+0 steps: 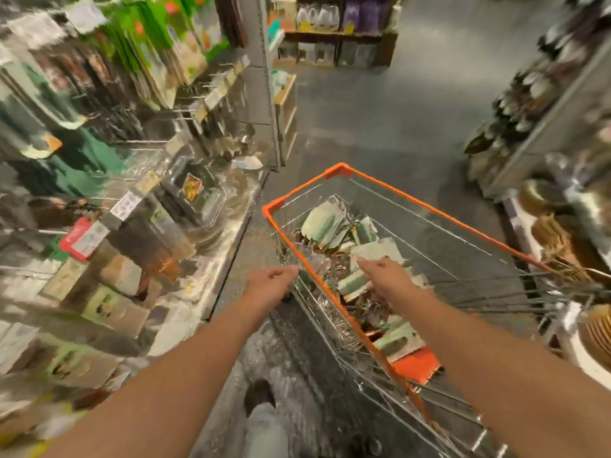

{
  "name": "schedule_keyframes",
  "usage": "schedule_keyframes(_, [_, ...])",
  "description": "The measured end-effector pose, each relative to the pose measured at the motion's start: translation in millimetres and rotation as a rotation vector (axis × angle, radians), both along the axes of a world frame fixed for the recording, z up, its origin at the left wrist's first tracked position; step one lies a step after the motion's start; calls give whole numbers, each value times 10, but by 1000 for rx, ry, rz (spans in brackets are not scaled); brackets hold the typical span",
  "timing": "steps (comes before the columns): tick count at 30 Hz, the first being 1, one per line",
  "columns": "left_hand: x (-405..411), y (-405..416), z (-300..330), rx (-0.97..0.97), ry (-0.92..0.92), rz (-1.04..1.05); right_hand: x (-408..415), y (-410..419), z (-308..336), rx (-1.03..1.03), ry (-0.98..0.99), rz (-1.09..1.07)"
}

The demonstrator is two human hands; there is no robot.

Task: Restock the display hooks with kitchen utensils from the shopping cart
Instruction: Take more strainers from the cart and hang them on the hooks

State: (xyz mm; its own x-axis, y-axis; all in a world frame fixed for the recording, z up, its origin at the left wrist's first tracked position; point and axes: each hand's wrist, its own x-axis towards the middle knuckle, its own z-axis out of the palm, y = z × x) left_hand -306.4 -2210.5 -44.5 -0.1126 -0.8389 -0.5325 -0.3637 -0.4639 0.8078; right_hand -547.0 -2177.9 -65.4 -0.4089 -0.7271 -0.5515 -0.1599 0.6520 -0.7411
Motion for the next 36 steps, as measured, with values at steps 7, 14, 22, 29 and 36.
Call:
schedule_keyframes(7, [-447, -1009, -392, 69, -41, -267, -416, -338, -402, 81, -63, -276])
schedule_keyframes(14, [-590, -1848, -671, 132, -75, -419, -395, -684, -427, 181, -29, -390])
schedule_keyframes(22, [-674, -2402, -1098, 225, -130, -311, -382, -1073, -749, 234, -51, -412])
schedule_keyframes(29, [-943, -2672, -1398, 165, -243, -378, -537, -1501, -1021, 242, -89, -328])
schedule_keyframes(36, [-1242, -2832, -1597, 218, -303, -353, -908, -1898, -1344, 262, -135, -195])
